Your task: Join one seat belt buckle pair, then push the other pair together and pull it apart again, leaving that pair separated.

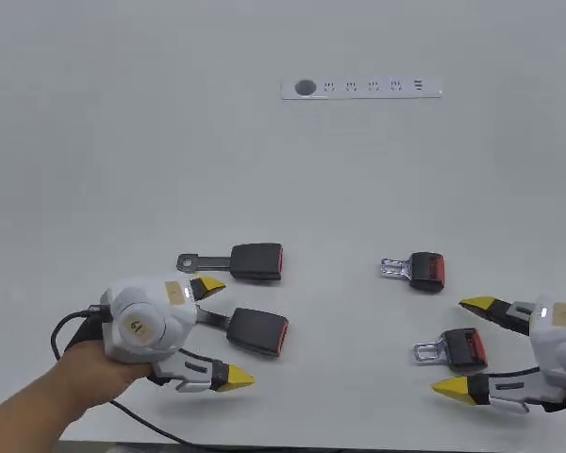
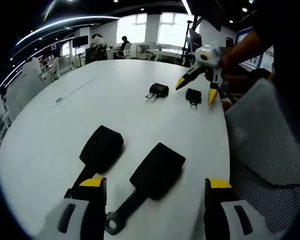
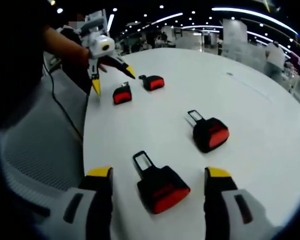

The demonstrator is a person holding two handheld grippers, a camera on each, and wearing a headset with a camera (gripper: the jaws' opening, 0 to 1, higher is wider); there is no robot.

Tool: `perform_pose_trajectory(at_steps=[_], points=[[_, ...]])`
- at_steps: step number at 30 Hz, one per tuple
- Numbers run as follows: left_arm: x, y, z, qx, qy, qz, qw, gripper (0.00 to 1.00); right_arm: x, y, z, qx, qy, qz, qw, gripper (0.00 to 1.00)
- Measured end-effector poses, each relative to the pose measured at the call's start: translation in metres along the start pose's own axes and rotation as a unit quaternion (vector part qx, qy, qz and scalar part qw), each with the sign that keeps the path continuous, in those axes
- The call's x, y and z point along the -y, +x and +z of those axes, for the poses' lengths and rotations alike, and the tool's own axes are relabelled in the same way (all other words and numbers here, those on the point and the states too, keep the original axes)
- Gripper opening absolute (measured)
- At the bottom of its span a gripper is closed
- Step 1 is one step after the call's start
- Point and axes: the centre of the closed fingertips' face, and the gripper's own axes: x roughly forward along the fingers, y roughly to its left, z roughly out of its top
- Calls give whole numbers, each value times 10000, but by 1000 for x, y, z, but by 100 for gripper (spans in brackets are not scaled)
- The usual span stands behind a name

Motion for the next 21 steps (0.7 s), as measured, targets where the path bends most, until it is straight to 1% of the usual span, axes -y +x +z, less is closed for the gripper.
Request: perform_pose_trajectory(at_steps=[2, 3, 4, 6, 7, 8, 11, 12, 13, 14, 15, 16, 18, 19, 21], points=[[1, 4, -1, -76, 119, -63, 9999, 80, -1, 0, -2, -96, -126, 68, 9999, 75], [1, 5, -2, -96, 146, -94, 9998, 79, -1, 0, -4, -182, -198, 84, 9996, 73], [1, 7, -1, -109, 217, -119, 9996, 78, 1, 0, -9, -330, -308, 94, 9989, 71], [1, 10, -5, -242, 424, -168, 9987, 73, -1, 1, -11, -369, -353, 184, 9985, 70], [3, 11, -7, -322, 483, -256, 9980, 72, 0, 0, -12, -394, -465, 213, 9979, 69], [2, 14, -8, -371, 518, -302, 9975, 72, 2, 1, -10, -383, -533, 244, 9975, 68], [3, 17, -10, -446, 590, -422, 9964, 70, 7, -1, -8, -409, -560, 305, 9971, 64], [3, 18, -14, -530, 622, -504, 9954, 70, 7, -1, -8, -436, -585, 340, 9968, 63], [1, 19, -15, -589, 674, -502, 9947, 69, 8, -2, -9, -495, -656, 388, 9959, 62], [-3, 19, -13, -544, 809, -459, 9942, 68, 7, -3, -9, -514, -689, 425, 9954, 61], [-4, 18, -13, -565, 737, -454, 9946, 65, 7, -4, -9, -523, -705, 492, 9949, 60], [-5, 18, -11, -567, 739, -479, 9945, 64, 6, -4, -9, -518, -709, 514, 9948, 57], [-4, 17, -11, -625, 879, -563, 9926, 60, 6, -6, -10, -565, -754, 572, 9939, 54], [-5, 18, -13, -659, 1050, -592, 9905, 58, 5, -7, -11, -586, -785, 601, 9934, 53], [-7, 17, -14, -688, 1207, -587, 9886, 55, 4, -8, -12, -608, -836, 659, 9925, 51]])
